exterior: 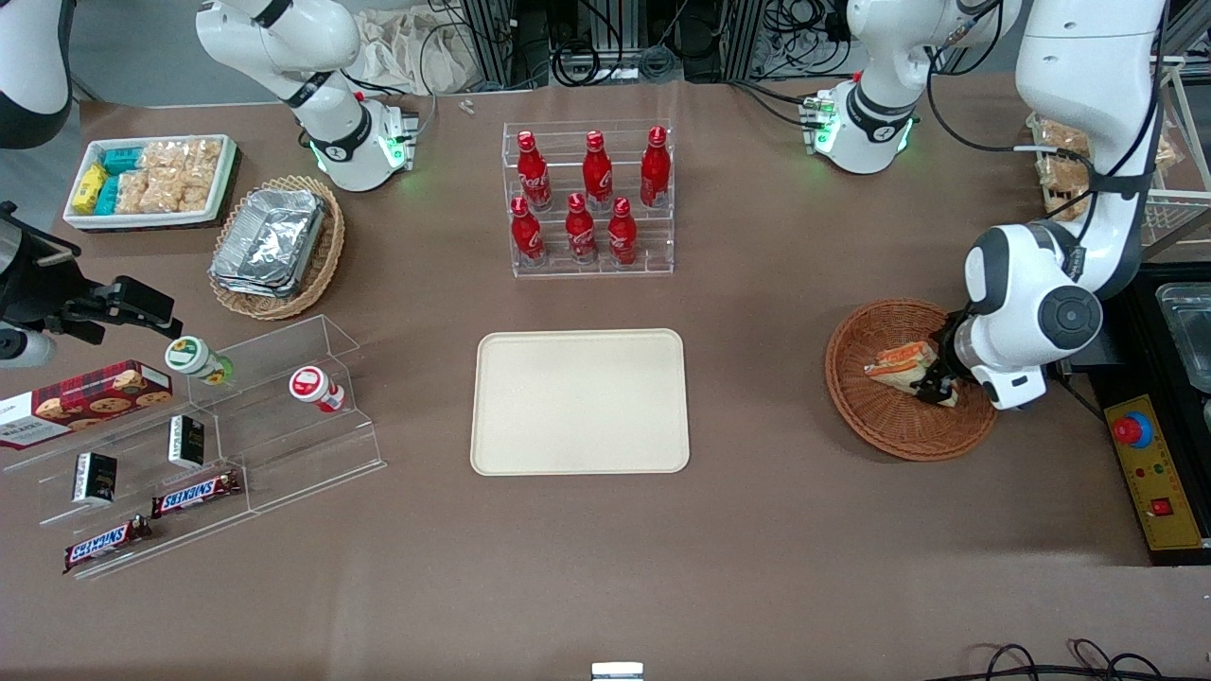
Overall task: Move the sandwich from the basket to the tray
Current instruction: 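Close the left gripper on the wrapped sandwich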
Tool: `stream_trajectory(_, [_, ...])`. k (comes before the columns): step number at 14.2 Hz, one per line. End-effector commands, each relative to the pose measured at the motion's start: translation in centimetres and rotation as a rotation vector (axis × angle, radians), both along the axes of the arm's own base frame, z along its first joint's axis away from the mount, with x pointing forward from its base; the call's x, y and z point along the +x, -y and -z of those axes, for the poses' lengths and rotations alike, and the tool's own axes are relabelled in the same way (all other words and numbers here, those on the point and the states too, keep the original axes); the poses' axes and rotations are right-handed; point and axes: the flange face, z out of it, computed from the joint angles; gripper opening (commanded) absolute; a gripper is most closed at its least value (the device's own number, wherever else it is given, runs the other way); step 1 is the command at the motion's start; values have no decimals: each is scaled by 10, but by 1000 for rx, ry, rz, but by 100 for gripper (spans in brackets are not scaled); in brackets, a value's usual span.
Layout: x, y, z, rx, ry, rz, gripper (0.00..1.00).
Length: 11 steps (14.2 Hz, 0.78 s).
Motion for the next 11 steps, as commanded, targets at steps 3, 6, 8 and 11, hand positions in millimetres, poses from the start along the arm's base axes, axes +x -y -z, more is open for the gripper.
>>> stream_trajectory(3, [10,18,1,-45,73,-42,6])
stream_trajectory(6, [14,22,-38,-62,115,37,0])
stream_trajectory(8, [7,25,-89,-103,91,230,0])
stream_trajectory(11, [18,76,-165,-159,34,511,0])
